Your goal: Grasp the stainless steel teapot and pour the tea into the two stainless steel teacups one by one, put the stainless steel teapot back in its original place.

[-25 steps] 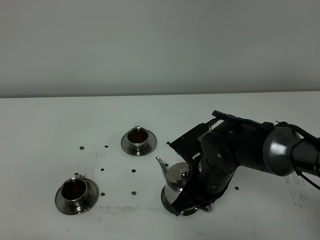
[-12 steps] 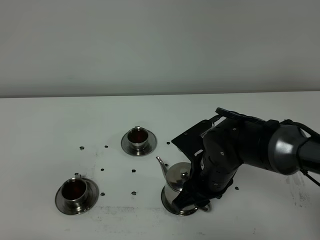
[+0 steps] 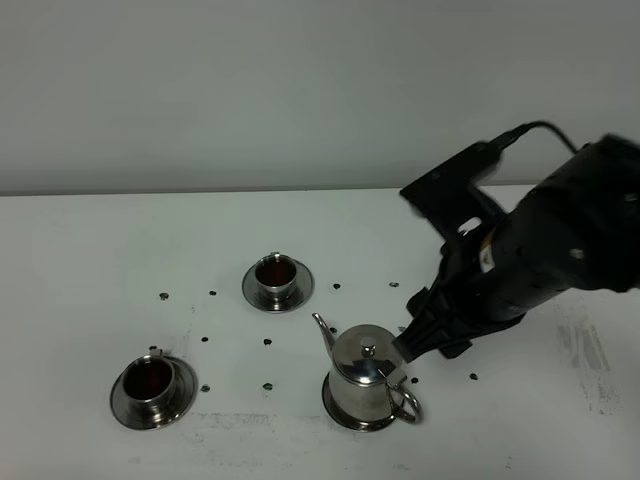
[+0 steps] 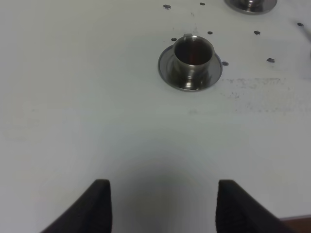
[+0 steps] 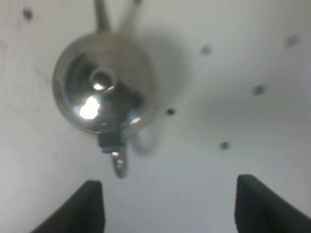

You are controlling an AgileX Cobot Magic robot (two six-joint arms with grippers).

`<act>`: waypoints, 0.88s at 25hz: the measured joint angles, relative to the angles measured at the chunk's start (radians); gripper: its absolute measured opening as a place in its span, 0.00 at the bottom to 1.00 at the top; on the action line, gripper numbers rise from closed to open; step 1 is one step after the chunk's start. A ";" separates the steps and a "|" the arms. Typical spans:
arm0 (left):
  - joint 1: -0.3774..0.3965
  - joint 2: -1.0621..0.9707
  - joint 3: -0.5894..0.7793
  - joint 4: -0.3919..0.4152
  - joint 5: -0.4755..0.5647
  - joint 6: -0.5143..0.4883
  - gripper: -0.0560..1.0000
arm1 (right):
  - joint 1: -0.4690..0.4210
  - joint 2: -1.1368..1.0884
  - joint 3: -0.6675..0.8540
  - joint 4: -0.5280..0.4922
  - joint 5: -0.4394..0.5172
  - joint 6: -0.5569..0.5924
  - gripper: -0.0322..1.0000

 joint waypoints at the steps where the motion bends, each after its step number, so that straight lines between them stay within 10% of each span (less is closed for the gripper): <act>1: 0.000 0.000 0.000 0.000 0.000 0.000 0.53 | -0.007 -0.036 0.000 -0.011 0.005 0.000 0.58; 15: 0.000 0.000 0.000 0.000 0.000 0.000 0.53 | -0.100 -0.521 0.000 -0.061 0.086 0.000 0.58; 22: 0.000 0.000 0.000 0.000 0.000 0.000 0.53 | -0.371 -0.746 0.061 0.137 0.295 -0.005 0.58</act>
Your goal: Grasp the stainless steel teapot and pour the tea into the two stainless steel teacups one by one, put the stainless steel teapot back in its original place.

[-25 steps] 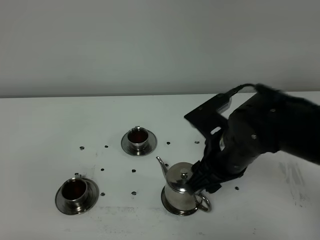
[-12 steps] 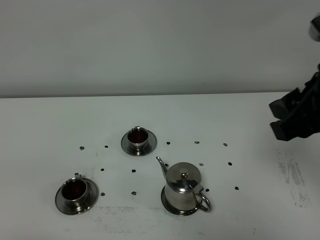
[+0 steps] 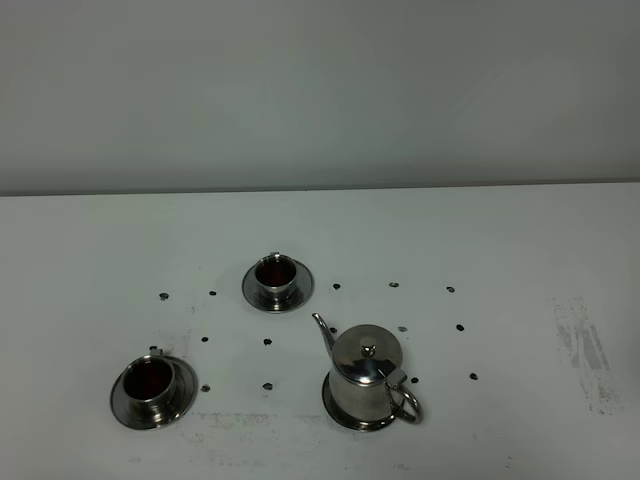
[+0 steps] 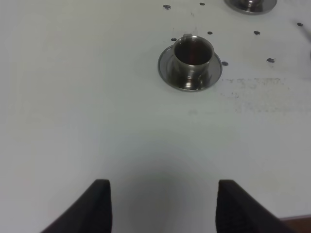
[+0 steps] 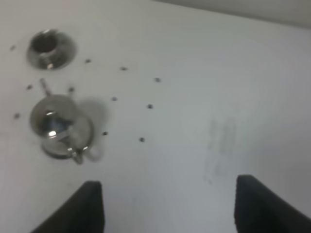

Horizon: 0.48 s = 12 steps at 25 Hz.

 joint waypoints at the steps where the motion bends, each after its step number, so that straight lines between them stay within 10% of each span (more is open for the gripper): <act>1: 0.000 0.000 0.000 0.000 0.000 0.000 0.53 | -0.039 -0.044 0.037 0.019 0.004 -0.006 0.58; 12: 0.000 0.000 0.000 0.000 0.000 0.000 0.53 | -0.236 -0.464 0.494 0.057 -0.045 -0.023 0.58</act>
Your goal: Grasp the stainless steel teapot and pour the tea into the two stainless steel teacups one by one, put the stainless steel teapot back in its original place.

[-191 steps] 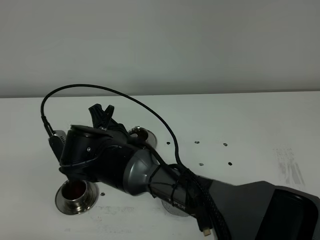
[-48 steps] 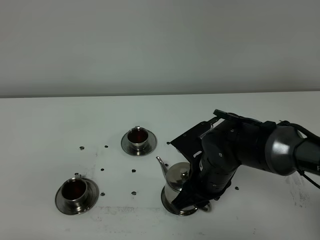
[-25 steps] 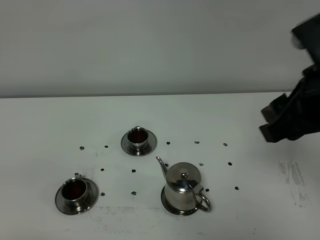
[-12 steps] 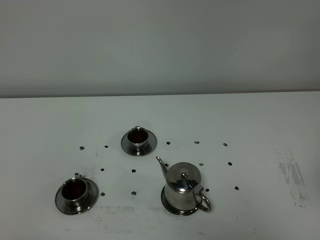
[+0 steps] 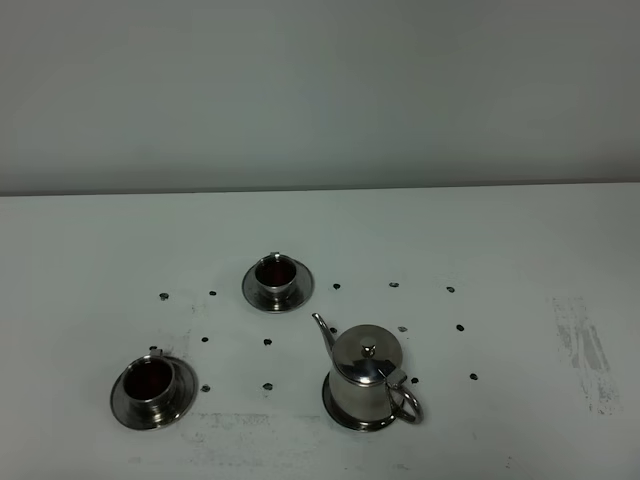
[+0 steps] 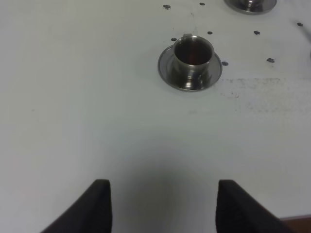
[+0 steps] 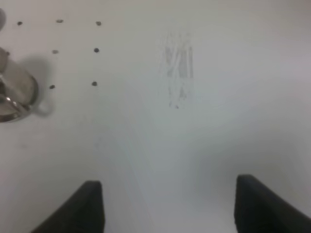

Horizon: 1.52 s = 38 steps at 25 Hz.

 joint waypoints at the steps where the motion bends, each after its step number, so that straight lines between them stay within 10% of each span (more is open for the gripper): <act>1: 0.000 0.000 0.000 0.000 0.000 0.000 0.53 | -0.006 -0.025 0.026 0.000 -0.007 0.000 0.58; 38: 0.000 0.000 0.000 0.000 0.000 0.000 0.53 | -0.029 -0.340 0.180 -0.029 -0.048 -0.007 0.58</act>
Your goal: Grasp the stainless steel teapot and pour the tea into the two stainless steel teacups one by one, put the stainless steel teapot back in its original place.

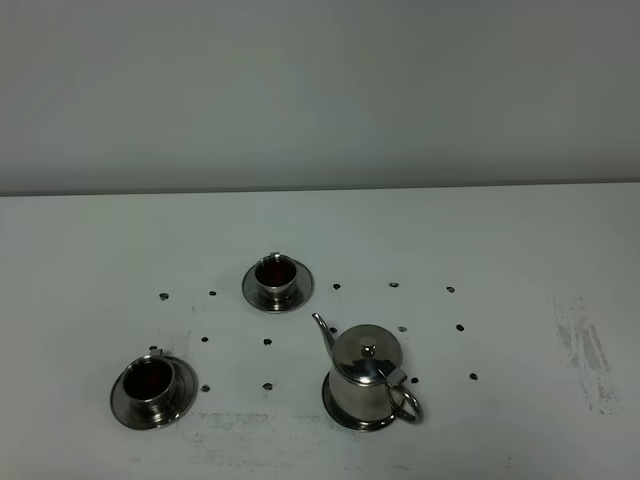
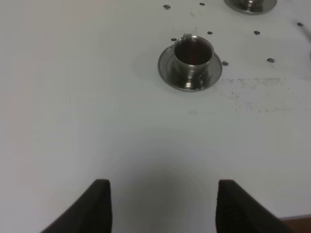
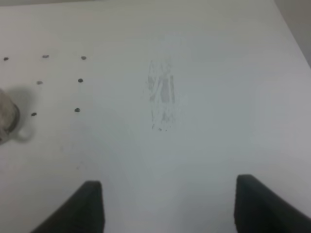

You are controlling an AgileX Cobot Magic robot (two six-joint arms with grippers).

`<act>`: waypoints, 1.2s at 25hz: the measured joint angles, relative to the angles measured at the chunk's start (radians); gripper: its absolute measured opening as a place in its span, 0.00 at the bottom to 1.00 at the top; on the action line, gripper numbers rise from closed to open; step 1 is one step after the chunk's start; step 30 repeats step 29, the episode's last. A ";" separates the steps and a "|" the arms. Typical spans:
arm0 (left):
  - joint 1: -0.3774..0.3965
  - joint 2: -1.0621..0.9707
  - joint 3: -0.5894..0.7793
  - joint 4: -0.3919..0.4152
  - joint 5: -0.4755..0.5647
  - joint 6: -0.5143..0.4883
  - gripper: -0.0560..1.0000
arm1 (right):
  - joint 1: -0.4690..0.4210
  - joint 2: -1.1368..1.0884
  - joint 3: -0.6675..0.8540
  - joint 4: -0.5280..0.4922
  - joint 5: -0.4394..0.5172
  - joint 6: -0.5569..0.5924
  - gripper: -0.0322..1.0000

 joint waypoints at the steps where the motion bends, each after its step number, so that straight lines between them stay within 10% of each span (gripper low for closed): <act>1: 0.000 0.000 0.000 0.000 0.000 0.000 0.53 | 0.000 0.000 0.000 0.000 0.000 0.000 0.58; 30: 0.000 0.000 0.000 0.000 0.000 0.000 0.53 | 0.000 0.000 0.000 0.001 0.000 0.000 0.58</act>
